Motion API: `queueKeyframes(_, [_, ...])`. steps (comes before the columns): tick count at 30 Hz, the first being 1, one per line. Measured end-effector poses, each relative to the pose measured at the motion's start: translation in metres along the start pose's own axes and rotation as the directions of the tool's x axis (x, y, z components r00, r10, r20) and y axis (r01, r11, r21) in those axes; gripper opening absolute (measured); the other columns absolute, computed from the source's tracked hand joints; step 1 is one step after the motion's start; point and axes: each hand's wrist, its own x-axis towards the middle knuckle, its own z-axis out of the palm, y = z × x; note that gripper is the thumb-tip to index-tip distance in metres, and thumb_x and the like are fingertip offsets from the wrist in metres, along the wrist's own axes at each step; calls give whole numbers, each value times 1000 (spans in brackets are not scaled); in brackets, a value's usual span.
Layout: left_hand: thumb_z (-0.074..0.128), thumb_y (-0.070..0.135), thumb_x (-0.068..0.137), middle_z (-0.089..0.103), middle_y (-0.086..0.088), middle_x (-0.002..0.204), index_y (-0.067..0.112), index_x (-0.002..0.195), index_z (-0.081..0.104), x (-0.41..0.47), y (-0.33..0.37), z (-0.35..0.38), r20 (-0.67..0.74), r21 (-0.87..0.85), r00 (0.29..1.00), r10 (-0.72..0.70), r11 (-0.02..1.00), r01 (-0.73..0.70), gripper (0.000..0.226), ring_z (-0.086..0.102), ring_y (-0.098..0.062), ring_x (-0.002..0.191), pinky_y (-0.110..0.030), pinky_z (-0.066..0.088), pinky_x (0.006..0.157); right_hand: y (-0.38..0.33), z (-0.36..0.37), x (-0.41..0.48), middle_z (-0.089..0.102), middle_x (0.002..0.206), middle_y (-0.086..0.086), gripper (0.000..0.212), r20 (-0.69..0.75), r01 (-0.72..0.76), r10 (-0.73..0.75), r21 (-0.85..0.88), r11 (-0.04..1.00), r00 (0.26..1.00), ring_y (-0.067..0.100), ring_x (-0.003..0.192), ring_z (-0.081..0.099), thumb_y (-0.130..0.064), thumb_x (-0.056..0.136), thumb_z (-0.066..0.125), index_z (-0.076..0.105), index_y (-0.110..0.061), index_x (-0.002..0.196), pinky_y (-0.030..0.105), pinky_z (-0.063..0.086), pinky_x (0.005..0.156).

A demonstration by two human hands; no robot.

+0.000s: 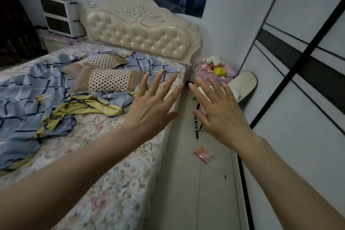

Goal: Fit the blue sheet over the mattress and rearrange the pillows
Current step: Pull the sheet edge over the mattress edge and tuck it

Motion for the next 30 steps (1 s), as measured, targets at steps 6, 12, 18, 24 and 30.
queueKeyframes(6, [32,60,92,2,-8,159,20,152,12,61,4,67,7,16,1000,-21,1000,21,74,-6,-35,144,-59,7,113,63,59,31,15,158,2,64,41,9,-9,6,1000,999,24,145,7,-46,94,39,20,-23,150,45,5,115])
queueKeyframes(12, [29,62,93,-2,-7,159,20,152,10,183,-34,171,69,41,996,-55,998,52,75,-10,-33,144,-59,5,112,157,155,137,9,159,1,64,67,63,-64,17,998,996,24,145,2,-46,95,37,16,-23,151,47,3,115])
queueKeyframes(18, [36,62,90,9,-7,159,20,151,16,300,-81,252,107,40,989,-98,995,95,76,-3,-34,144,-59,7,113,238,238,235,16,157,3,65,77,82,-87,64,995,993,26,144,12,-46,93,38,20,-22,150,46,8,113])
queueKeyframes(24, [38,61,90,6,-7,159,20,151,12,427,-124,351,99,53,991,-95,994,90,78,-3,-34,144,-60,9,112,336,333,337,19,157,5,65,46,109,-113,87,990,992,26,143,12,-45,91,40,23,-21,149,46,6,114])
queueKeyframes(30, [42,63,88,12,-8,158,19,151,16,530,-157,467,165,87,976,-144,988,131,81,-1,-33,144,-60,9,112,427,448,438,16,158,3,64,115,146,-165,164,976,980,26,145,8,-48,92,30,18,-24,150,49,11,114])
